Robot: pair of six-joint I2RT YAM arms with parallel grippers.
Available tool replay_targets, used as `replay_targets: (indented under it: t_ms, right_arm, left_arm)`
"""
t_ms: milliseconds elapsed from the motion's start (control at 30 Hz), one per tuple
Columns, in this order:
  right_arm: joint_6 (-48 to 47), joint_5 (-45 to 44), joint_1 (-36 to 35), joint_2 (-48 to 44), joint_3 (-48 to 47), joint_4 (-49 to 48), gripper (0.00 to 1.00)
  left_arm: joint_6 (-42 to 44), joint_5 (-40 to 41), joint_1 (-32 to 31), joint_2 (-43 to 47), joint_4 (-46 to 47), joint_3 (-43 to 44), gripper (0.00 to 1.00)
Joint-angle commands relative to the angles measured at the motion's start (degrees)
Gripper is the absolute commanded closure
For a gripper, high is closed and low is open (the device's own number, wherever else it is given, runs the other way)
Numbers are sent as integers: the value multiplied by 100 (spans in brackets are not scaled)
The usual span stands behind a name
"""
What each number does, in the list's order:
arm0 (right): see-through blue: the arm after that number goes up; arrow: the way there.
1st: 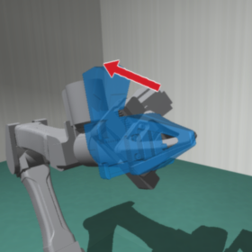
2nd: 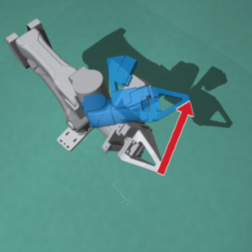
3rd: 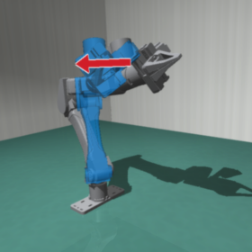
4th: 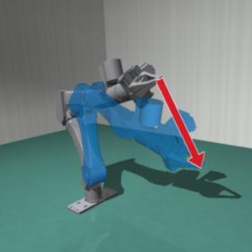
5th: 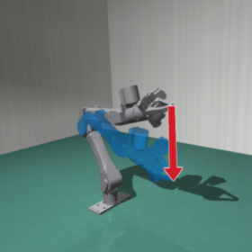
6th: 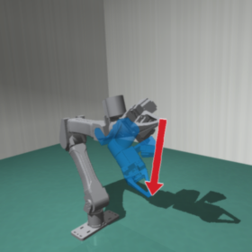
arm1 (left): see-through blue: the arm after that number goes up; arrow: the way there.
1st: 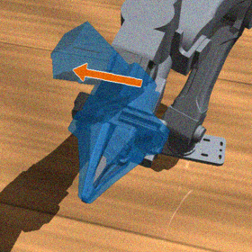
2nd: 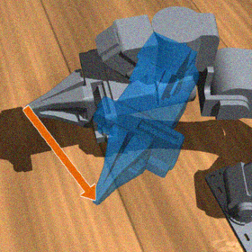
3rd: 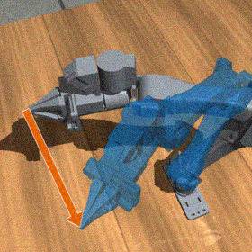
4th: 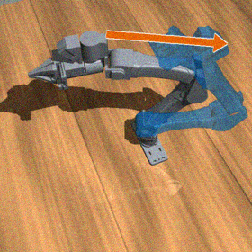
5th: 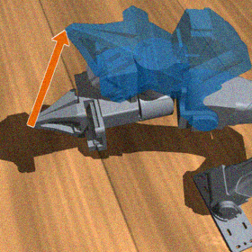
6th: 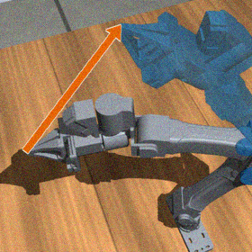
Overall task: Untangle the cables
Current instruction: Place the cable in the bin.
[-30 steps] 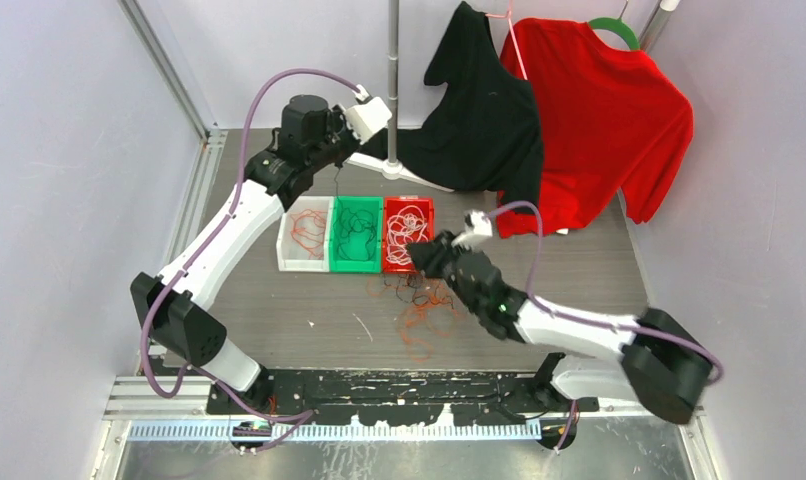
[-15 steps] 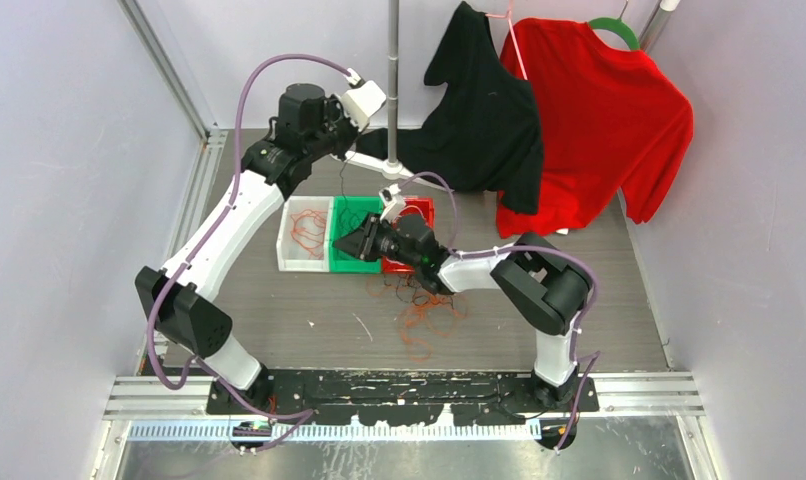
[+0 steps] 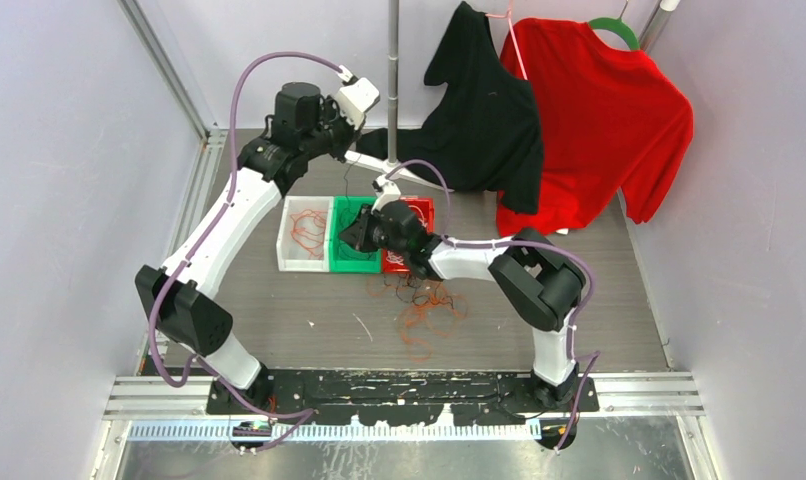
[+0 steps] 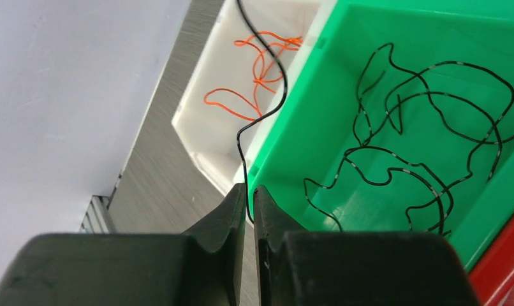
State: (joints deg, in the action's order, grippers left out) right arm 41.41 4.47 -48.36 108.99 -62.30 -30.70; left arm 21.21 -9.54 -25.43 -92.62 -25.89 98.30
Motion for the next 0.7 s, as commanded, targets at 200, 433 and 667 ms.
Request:
replay_targets:
  t_ms: [200,433,667]
  right_arm:
    - [-174,-501,-112,261,-243,142,87]
    - [-389,-1157,-146,-423,432,-23,88]
    - [-610,-1520,-156,-1601,1247,76,87]
  left_arm:
    - [-372,-828,204,-172,-131,484,100]
    - [-862,-1414,410,-470,-117,346,100]
    - [-1522,-1392,407,-349,187,-382,100]
